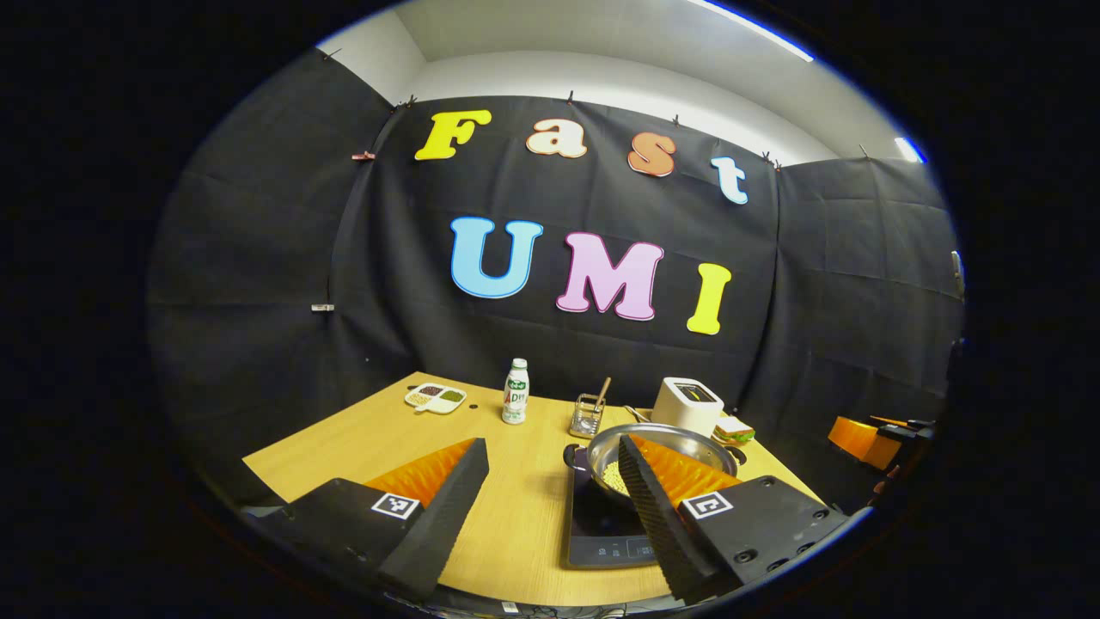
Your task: First push the handle of the pot to place it horizontally, then grasp the pot with both hands and set it on the induction cooktop.
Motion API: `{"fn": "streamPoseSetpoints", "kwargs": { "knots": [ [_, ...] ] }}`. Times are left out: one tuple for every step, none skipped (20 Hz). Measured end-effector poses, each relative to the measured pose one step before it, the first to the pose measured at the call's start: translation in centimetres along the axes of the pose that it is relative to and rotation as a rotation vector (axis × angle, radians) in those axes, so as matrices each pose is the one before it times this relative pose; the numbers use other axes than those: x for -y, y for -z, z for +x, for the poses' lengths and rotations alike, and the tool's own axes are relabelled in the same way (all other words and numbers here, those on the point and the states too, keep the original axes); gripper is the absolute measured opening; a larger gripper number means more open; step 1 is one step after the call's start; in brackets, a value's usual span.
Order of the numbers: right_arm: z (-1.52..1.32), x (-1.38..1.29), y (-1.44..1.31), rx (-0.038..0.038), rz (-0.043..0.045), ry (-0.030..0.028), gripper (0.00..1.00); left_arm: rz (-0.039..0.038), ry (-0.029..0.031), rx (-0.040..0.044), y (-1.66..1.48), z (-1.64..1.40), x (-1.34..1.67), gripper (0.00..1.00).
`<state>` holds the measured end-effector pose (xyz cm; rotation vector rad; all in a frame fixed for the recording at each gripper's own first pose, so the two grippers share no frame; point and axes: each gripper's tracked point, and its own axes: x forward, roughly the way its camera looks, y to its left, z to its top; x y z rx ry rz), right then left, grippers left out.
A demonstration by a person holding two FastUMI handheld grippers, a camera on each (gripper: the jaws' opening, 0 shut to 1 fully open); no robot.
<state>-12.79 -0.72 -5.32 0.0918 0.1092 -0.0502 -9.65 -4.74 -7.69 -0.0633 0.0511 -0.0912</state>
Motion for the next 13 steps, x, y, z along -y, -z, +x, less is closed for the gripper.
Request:
{"fn": "streamPoseSetpoints", "kwargs": {
  "knots": [
    [-0.223,-0.614,-0.146,0.00611,-0.00123,-0.01479,0.98,-0.01217,0.00649,-0.01942,0.562,-0.235,0.426,0.95],
    [-0.201,-0.495,0.337,-0.00406,-0.00534,-0.01273,0.98,0.00084,0.01354,-0.00802,0.073,-0.099,0.420,0.95],
    [-0.073,-0.291,0.444,-0.00695,-0.01661,-0.01154,0.99,0.01481,0.00832,0.00182,-0.230,-0.121,0.189,0.95],
    [-0.032,-0.130,0.410,-0.01137,-0.01506,-0.00755,0.98,0.01608,-0.00726,0.00281,-0.001,-0.021,-0.267,0.95],
    [-0.016,-0.220,0.093,-0.00961,-0.00570,-0.00599,0.99,0.00811,-0.00294,-0.00096,-0.018,-0.069,-0.089,0.95],
    [-0.084,-0.228,-0.199,0.00276,0.00295,-0.00784,0.99,0.00184,0.00540,-0.00016,0.196,-0.249,0.353,0.95],
    [-0.007,-0.283,-0.409,0.00769,0.00204,-0.00379,0.98,0.00312,0.00341,-0.00006,0.041,-0.342,0.171,0.95],
    [-0.061,-0.166,-0.054,0.00353,-0.00101,-0.00365,0.98,0.00638,-0.00151,-0.00147,0.019,-0.308,-0.112,0.95],
    [-0.229,-0.214,0.311,-0.00108,-0.00482,-0.00758,0.99,0.00696,-0.00176,0.00231,0.068,-0.114,-0.081,0.95],
    [-0.243,-0.189,0.265,-0.00541,-0.00454,-0.00713,0.99,0.00495,-0.00259,0.00373,-0.089,-0.130,-0.089,0.95],
    [-0.261,-0.349,0.320,-0.01180,-0.00246,-0.01103,0.99,-0.00002,0.00206,0.00221,-0.067,-0.082,-0.031,0.95],
    [-0.241,-0.376,0.358,-0.01474,0.00137,-0.01376,0.99,-0.00237,0.00551,-0.00067,0.150,-0.119,0.166,0.94],
    [-0.246,-0.515,0.273,-0.00981,0.00146,-0.01542,0.98,0.00015,0.00300,-0.00117,0.026,-0.034,0.067,0.94]
  ]
}}
